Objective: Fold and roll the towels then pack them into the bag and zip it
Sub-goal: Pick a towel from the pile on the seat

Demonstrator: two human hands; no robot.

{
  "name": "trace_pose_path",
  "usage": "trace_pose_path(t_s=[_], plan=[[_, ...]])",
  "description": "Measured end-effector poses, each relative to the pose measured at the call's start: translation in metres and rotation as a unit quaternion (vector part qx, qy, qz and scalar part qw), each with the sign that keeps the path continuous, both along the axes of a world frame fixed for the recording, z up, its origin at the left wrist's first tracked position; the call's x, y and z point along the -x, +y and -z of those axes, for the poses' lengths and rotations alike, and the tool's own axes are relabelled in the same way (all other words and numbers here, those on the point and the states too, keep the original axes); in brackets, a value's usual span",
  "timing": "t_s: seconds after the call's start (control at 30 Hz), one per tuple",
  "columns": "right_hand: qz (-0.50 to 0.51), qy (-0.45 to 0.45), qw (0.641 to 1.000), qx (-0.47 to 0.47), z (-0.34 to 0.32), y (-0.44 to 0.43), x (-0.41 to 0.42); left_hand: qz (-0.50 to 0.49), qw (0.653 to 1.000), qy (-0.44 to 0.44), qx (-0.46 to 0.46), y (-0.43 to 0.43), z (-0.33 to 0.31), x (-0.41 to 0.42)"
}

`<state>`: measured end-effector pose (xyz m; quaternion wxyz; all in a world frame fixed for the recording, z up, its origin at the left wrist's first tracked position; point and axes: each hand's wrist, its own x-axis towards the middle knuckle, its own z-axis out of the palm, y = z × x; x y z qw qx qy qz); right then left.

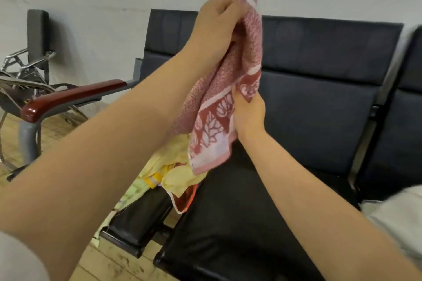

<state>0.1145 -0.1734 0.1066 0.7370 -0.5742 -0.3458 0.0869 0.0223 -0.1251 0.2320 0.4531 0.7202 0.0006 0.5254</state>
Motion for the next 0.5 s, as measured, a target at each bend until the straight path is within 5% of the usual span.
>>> trace_pose_path(t_s=[0.07, 0.17, 0.27, 0.33, 0.4, 0.5], plan=[[0.065, 0.014, 0.998, -0.011, -0.026, -0.028, -0.029, -0.141, 0.981, -0.024, -0.13, 0.0, -0.008, -0.012], [0.15, 0.0, 0.989, -0.015, -0.053, -0.081, -0.07, -0.34, 0.906, -0.068, -0.243, -0.004, 0.003, -0.025], [0.111, 0.063, 0.992, 0.003, -0.082, -0.131, -0.098, -0.46, 0.828, -0.104, -0.303, -0.026, 0.037, -0.047], [0.042, 0.104, 0.992, 0.056, -0.099, -0.154, -0.111, -0.331, 0.907, -0.043, -0.258, -0.046, 0.054, -0.062], [0.013, 0.088, 0.992, 0.087, -0.108, -0.172, -0.121, -0.1, 0.97, 0.17, -0.143, -0.067, 0.067, -0.071], [0.023, 0.033, 0.997, 0.07, -0.102, -0.197, -0.139, 0.171, 0.934, 0.279, 0.141, -0.098, 0.082, -0.077]])
